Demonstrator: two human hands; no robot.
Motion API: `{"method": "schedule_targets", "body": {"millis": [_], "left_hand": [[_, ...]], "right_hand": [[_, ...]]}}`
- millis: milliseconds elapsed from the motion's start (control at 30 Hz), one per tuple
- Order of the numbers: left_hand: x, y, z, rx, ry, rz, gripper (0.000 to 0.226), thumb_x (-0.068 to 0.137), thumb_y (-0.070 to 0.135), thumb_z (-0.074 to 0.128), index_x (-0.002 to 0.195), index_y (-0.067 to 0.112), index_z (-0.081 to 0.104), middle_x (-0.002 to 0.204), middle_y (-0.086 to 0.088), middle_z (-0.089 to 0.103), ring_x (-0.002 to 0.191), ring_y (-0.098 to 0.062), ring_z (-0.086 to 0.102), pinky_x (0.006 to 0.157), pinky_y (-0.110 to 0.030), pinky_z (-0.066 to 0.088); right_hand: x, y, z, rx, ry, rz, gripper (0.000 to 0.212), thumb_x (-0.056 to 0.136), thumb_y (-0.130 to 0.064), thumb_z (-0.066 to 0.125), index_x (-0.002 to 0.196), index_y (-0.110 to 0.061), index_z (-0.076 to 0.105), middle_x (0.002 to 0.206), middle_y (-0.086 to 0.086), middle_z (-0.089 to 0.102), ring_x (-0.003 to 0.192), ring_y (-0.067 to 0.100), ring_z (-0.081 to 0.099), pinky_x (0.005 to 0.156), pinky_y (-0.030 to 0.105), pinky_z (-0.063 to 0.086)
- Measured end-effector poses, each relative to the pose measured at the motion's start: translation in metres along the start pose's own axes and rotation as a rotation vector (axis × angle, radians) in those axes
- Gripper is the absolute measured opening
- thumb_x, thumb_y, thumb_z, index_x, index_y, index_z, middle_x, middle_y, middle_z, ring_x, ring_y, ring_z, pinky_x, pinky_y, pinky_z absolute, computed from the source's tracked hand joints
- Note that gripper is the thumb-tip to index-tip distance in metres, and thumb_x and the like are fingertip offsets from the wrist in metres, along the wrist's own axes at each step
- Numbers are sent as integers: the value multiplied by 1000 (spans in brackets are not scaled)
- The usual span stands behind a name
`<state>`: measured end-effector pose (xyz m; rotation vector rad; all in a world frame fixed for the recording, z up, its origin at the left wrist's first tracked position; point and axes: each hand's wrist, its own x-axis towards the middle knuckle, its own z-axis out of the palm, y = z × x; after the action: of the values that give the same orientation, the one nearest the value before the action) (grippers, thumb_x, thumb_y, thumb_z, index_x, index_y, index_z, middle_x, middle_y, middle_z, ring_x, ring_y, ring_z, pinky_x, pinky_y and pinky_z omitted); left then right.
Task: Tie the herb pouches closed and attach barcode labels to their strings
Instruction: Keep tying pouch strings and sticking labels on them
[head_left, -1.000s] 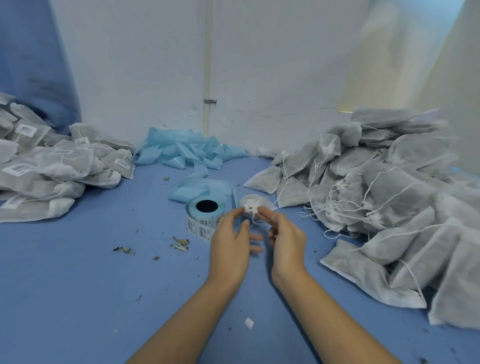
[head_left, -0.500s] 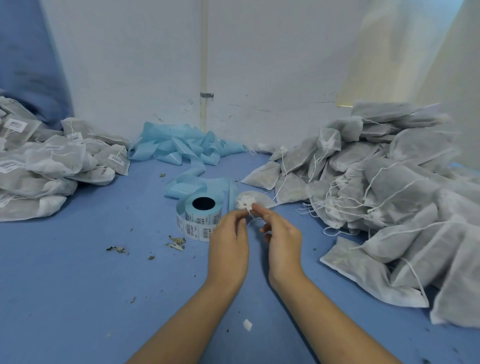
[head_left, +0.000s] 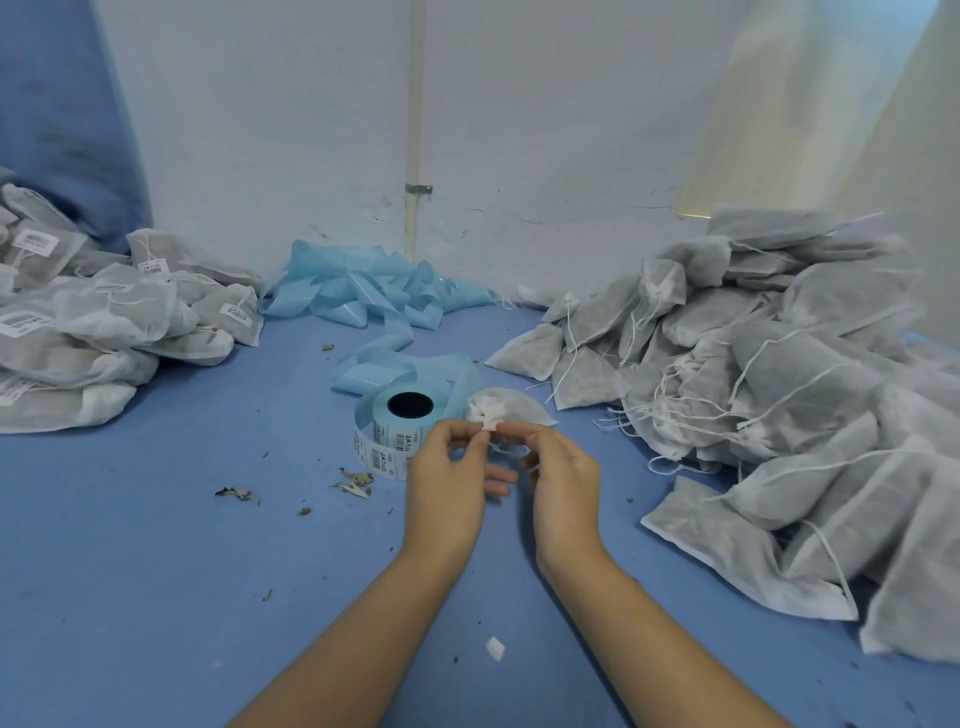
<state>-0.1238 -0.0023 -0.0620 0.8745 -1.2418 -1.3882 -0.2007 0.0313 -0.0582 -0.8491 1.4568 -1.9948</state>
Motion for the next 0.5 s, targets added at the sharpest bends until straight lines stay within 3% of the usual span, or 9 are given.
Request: {"method": "schedule_targets", "body": {"millis": [133, 333, 500], "left_hand": [[2, 3, -1, -62, -95, -85, 10, 96, 3, 46, 88, 7, 51, 83, -14, 64, 48, -15, 62, 49, -21, 52], [5, 5, -5, -132, -137, -149, 12, 97, 5, 42, 87, 8, 49, 67, -4, 67, 49, -20, 63, 49, -22, 52], [6, 2, -4, -35, -160, -118, 11, 95, 2, 42, 91, 7, 51, 45, 0, 48, 37, -16, 51, 38, -20, 39]], "right_hand": [[2, 5, -2, -58, 46, 14, 32, 84, 0, 46, 57, -9, 60, 55, -9, 61, 51, -1, 51, 49, 11, 40], [3, 10, -1, -151, 69, -33, 29, 87, -5, 46, 68, -11, 68, 68, -8, 67, 60, -6, 57, 54, 8, 41], [4, 10, -2, -198, 90, -10, 33, 87, -4, 47, 60, -15, 61, 62, -11, 62, 57, -2, 51, 54, 11, 39]]}}
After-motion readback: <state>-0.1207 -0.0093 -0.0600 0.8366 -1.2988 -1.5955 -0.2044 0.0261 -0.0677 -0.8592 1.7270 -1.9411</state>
